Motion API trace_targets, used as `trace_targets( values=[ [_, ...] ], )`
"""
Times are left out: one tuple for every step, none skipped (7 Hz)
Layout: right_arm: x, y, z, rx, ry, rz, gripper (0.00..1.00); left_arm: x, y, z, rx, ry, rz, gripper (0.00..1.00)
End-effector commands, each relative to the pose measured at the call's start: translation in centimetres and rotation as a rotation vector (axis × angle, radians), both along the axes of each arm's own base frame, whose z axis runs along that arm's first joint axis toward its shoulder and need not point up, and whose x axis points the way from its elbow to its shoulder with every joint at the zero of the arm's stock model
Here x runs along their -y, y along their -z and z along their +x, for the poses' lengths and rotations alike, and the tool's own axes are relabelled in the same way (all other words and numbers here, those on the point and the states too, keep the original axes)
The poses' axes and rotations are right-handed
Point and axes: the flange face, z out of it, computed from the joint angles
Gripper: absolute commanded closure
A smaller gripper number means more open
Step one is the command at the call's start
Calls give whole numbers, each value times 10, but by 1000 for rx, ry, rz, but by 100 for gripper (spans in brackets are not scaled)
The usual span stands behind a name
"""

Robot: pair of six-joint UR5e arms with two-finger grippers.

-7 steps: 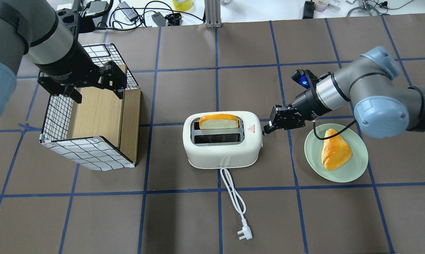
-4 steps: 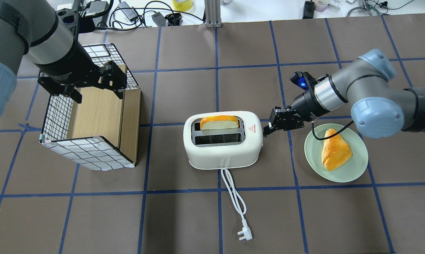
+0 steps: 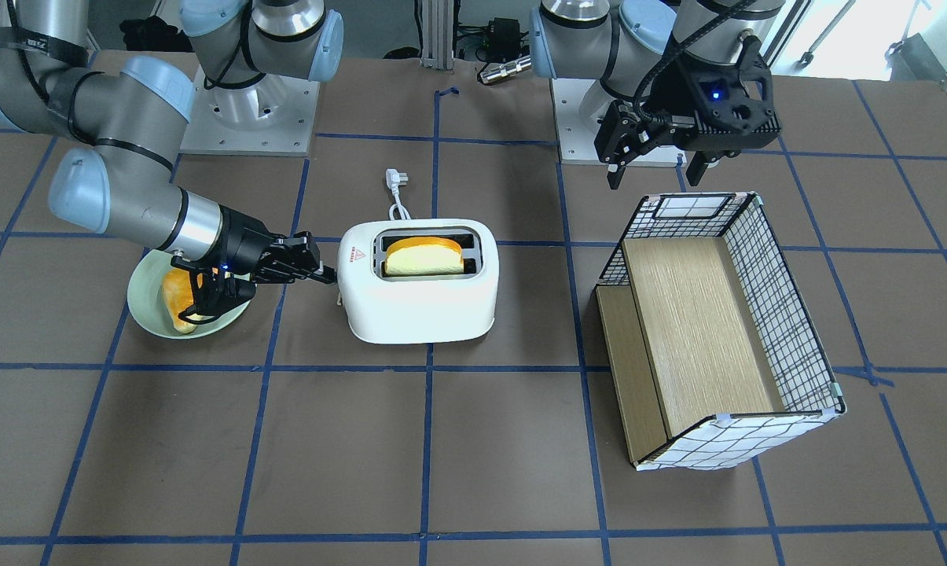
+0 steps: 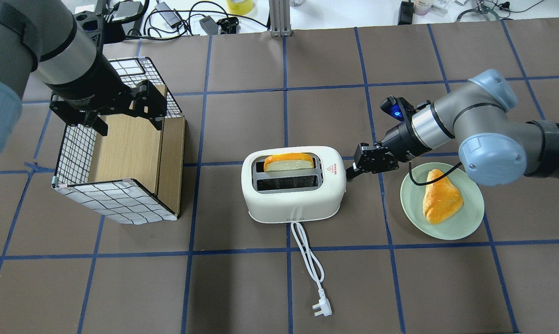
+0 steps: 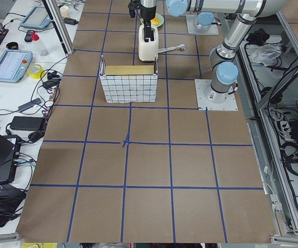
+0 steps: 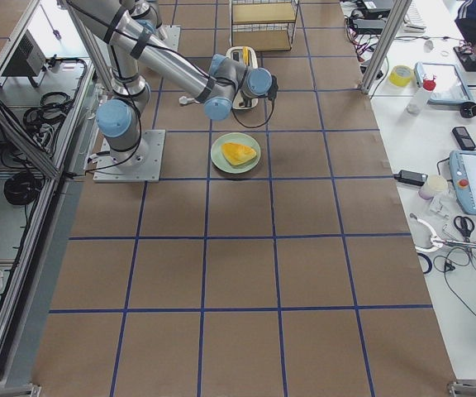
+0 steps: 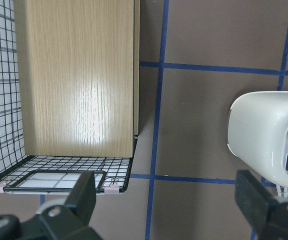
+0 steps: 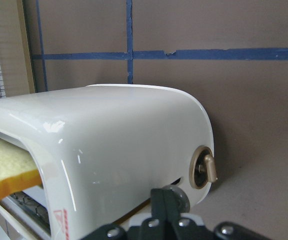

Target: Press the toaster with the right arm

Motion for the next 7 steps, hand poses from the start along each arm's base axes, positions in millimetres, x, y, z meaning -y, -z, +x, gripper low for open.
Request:
trace_targets(
  values=[
    [3, -12, -2, -31, 57, 27, 100, 0, 0, 0, 0, 0, 0, 0],
    [6, -30, -6, -90, 90, 26, 100, 0, 0, 0, 0, 0, 0, 0],
    [5, -54, -6, -117, 109, 14, 100, 0, 0, 0, 0, 0, 0, 0],
    [0, -76, -8, -161, 134, 14, 100, 0, 0, 0, 0, 0, 0, 0],
    [3, -104, -11, -220, 145, 8, 100, 0, 0, 0, 0, 0, 0, 0],
    [9, -137, -17, -275, 142, 7, 100, 0, 0, 0, 0, 0, 0, 0],
    [14, -172, -21, -368, 116, 20, 100, 0, 0, 0, 2, 0, 0, 0]
  ],
)
